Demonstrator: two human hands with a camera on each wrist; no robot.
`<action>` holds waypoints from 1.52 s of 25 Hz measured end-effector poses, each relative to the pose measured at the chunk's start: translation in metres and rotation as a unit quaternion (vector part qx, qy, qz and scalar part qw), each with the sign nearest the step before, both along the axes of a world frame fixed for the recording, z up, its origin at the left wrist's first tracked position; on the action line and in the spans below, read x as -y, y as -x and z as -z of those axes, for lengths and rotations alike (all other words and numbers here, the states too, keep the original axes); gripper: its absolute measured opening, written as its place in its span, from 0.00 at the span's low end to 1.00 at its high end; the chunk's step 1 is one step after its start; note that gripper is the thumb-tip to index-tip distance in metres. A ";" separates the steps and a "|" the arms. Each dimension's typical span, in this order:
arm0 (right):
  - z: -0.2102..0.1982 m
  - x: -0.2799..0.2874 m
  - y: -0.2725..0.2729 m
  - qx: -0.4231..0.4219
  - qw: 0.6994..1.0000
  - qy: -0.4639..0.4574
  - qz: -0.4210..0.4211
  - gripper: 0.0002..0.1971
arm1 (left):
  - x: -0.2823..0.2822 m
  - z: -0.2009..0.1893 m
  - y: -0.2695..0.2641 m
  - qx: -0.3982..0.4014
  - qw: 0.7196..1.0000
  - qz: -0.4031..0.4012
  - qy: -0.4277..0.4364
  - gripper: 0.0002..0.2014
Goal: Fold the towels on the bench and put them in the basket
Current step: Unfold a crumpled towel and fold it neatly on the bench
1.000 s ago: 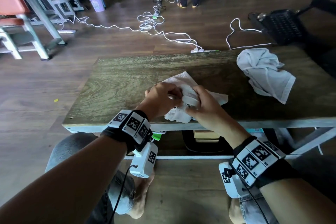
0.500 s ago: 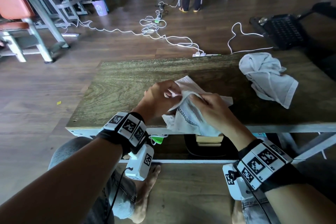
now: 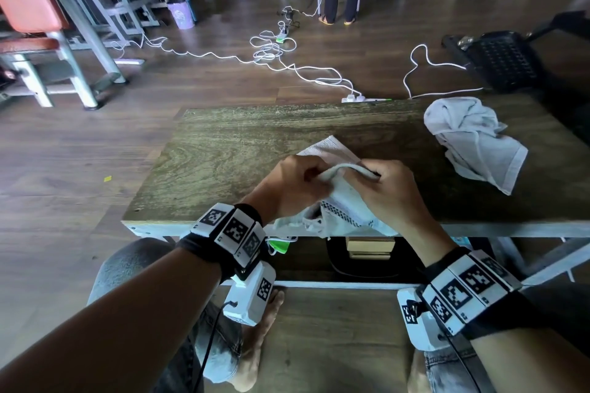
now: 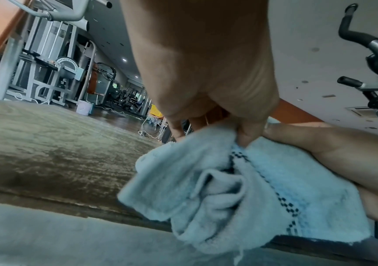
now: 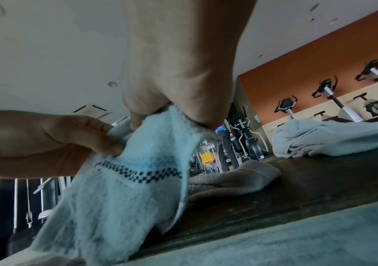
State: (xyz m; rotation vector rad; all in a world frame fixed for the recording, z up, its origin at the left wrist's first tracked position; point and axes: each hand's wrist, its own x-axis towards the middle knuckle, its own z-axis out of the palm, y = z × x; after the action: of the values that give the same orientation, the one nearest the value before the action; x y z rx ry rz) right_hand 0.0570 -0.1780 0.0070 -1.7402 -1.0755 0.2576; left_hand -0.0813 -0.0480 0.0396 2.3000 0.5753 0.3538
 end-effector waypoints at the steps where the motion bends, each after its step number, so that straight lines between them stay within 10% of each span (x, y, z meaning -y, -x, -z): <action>1: -0.001 0.001 -0.002 0.003 1.000 -0.001 -0.006 0.13 | -0.003 0.000 0.000 0.003 1.000 -0.010 -0.012 0.03; 14: -0.009 0.034 -0.040 0.128 0.976 0.174 0.037 0.06 | -0.083 0.001 0.047 0.014 0.978 -0.158 -0.134 0.02; 18: 0.002 0.039 -0.042 0.039 0.988 0.127 0.074 0.06 | -0.082 0.015 0.053 0.052 0.963 -0.221 -0.142 0.16; 22: 0.013 0.032 -0.040 -0.028 0.991 0.102 0.084 0.06 | -0.077 0.030 0.037 0.048 0.990 -0.099 -0.083 0.17; 28: 0.022 -0.020 -0.044 0.096 0.964 0.250 -0.009 0.06 | -0.075 0.051 -0.006 -0.183 0.982 0.048 0.001 0.14; 33: 0.002 -0.078 -0.060 0.128 0.913 0.364 -0.135 0.12 | -0.094 0.040 -0.040 -0.157 0.979 0.106 -0.072 0.08; 38: -0.082 -0.174 -0.159 0.187 0.970 0.155 0.005 0.04 | -0.191 -0.038 -0.109 0.031 0.976 -0.068 -0.203 0.19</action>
State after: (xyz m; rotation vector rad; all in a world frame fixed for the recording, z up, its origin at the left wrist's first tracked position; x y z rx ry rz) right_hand 0.2162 -0.0040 0.0894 -2.1314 -1.3501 0.0940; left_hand 0.0273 0.1427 0.0774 2.6312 0.6808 0.6584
